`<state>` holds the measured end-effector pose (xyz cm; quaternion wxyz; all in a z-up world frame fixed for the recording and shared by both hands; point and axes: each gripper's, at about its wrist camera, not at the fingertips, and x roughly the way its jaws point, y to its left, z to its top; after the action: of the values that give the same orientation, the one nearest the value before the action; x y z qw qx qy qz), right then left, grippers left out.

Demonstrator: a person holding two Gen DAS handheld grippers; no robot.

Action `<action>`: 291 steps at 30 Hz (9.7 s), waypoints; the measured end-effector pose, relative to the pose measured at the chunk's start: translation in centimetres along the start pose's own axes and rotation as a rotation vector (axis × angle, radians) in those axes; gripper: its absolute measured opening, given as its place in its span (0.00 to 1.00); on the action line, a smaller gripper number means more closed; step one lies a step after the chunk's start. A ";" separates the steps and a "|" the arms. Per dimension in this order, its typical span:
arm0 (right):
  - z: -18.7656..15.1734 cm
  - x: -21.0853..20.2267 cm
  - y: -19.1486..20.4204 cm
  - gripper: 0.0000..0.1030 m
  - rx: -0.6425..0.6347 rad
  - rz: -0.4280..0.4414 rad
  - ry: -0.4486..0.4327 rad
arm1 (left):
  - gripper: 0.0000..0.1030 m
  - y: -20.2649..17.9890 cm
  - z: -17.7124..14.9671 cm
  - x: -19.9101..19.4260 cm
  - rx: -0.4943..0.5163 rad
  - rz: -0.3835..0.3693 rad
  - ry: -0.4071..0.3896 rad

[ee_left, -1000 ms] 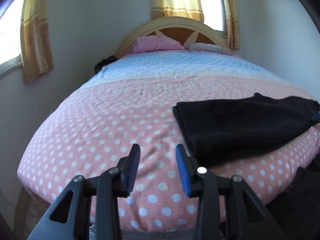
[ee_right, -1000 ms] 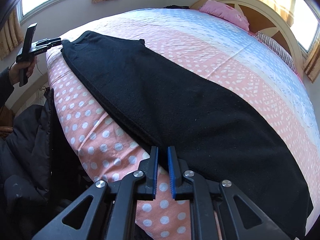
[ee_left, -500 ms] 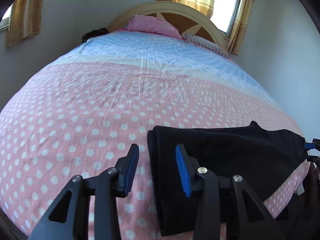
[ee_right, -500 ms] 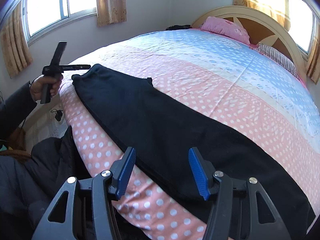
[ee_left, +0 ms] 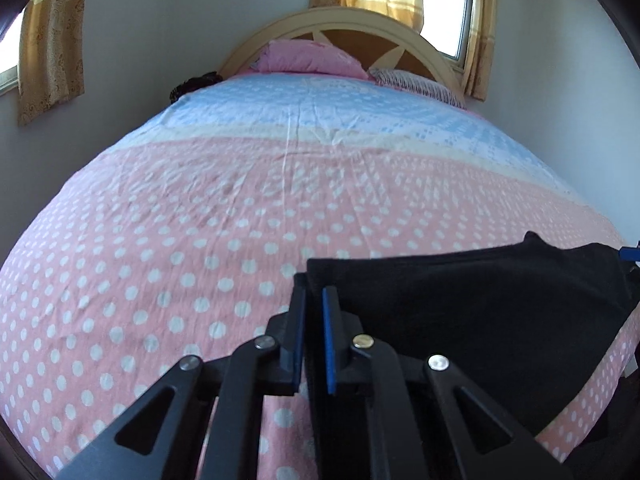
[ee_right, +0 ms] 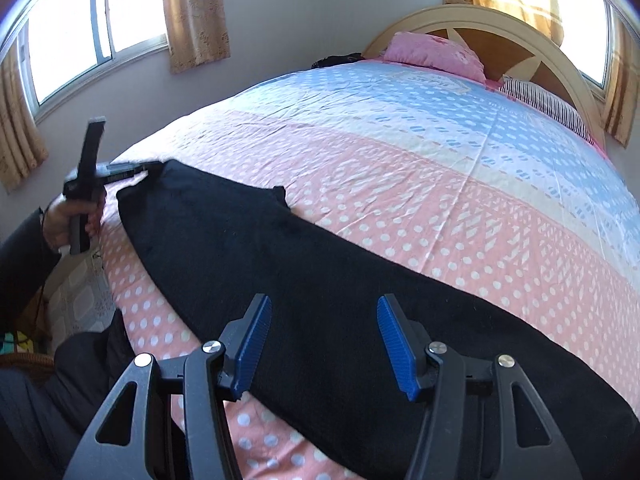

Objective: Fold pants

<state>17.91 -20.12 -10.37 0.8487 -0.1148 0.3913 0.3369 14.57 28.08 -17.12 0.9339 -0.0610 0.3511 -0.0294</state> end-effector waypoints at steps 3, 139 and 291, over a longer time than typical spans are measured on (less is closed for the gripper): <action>1.1 0.5 0.3 0.55 0.004 0.028 -0.001 | 0.15 -0.1 0.3 -1.1 0.009 0.017 -0.039; -19.6 -20.4 -21.0 0.56 0.785 -0.276 -0.337 | 0.51 -35.8 -3.5 -3.9 0.636 -0.425 0.000; -27.1 -22.2 -33.3 0.51 0.998 -0.301 -0.197 | 1.00 -29.0 1.1 0.8 0.405 0.036 0.031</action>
<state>13.71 -68.12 -14.25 0.8718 0.2805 0.4015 -0.0068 15.56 -0.63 -12.92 0.9220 0.1346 0.3533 -0.0836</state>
